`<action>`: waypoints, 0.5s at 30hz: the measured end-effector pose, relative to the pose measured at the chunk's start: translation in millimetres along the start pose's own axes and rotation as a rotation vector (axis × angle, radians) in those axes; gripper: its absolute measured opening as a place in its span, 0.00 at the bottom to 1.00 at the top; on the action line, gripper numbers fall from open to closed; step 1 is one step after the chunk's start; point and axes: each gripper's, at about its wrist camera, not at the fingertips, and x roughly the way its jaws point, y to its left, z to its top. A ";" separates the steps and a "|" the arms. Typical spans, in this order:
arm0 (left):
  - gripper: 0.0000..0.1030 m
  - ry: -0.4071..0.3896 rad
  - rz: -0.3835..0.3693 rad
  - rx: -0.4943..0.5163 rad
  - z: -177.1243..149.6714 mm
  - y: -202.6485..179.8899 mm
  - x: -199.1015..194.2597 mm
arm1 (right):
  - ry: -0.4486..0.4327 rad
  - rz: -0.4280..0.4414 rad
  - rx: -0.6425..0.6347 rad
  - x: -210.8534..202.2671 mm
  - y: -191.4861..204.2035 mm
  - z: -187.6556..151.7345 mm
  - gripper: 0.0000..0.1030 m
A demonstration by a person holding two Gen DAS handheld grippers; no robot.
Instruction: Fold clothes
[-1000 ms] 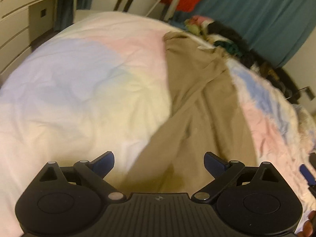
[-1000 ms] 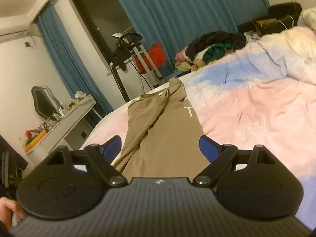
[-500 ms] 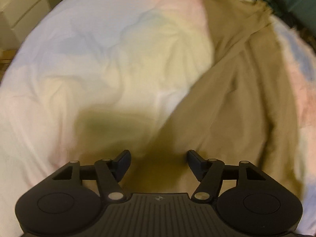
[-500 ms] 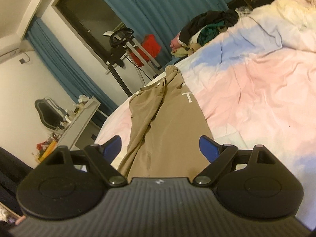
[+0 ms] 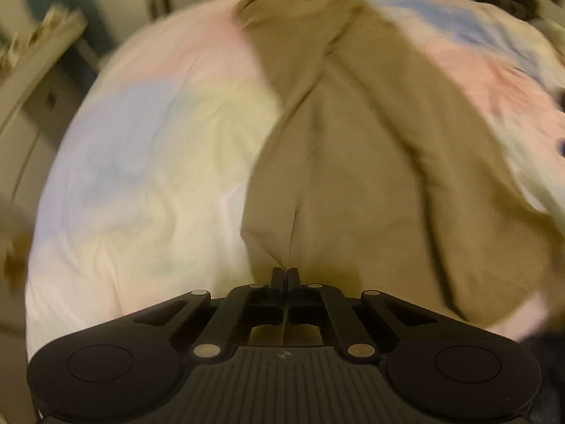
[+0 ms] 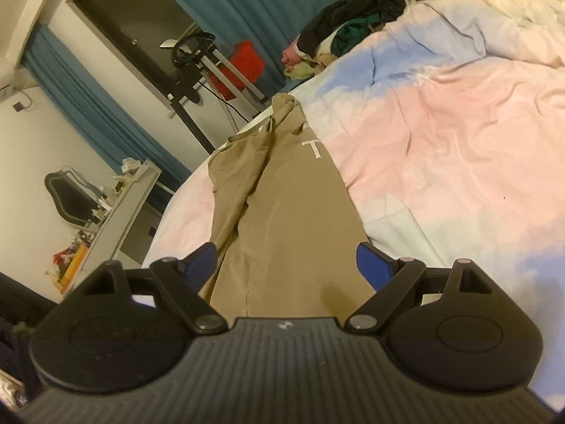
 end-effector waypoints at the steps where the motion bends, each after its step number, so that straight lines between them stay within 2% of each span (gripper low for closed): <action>1: 0.02 -0.026 -0.007 0.028 -1.5 -8.9 -7.2 | 0.001 0.000 0.008 0.0 -1.5 0.5 0.85; 7: 0.01 -0.161 -0.068 0.175 -12.7 -57.9 -41.4 | 0.013 -0.010 0.038 2.2 -8.8 2.2 0.85; 15: 0.01 -0.091 -0.186 0.203 -26.7 -99.2 -3.7 | 0.026 -0.023 0.046 4.5 -11.9 0.7 0.85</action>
